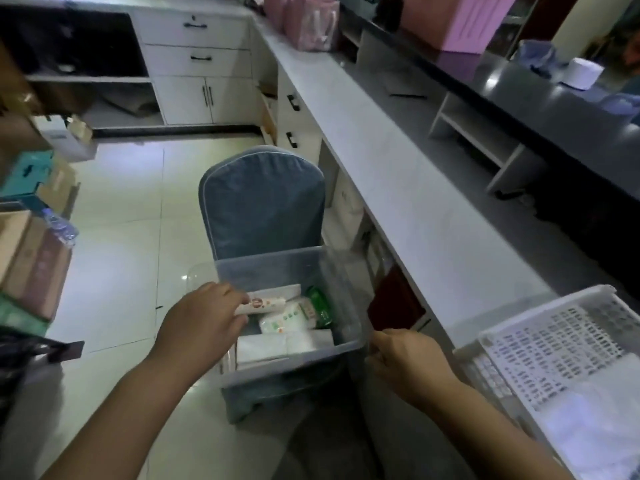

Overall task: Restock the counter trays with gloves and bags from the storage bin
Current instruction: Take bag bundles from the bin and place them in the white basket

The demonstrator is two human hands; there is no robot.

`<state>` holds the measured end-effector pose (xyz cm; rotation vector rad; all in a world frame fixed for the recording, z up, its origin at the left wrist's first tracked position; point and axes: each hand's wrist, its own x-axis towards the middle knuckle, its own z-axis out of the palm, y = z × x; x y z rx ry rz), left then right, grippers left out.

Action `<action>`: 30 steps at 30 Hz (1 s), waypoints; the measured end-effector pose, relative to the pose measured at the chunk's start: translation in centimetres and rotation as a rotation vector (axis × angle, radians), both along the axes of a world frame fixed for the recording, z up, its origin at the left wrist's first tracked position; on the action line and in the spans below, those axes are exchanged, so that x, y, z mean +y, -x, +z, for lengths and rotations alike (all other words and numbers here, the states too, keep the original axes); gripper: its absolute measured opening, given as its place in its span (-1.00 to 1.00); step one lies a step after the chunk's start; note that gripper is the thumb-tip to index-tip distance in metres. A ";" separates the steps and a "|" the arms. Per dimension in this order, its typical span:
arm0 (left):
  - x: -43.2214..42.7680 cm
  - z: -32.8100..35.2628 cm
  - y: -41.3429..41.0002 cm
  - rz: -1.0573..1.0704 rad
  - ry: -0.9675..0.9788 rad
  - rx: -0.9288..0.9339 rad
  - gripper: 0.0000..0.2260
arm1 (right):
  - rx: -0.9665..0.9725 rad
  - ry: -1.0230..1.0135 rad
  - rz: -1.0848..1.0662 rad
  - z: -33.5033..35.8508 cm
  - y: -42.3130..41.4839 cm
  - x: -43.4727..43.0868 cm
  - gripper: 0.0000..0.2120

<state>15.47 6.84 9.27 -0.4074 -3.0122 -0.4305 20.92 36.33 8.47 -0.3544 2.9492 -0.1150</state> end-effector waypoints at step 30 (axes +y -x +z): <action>-5.3 -17.5 13.5 0.474 -0.046 -0.501 -0.82 | -0.764 -0.175 0.348 -35.2 28.1 -9.5 -0.67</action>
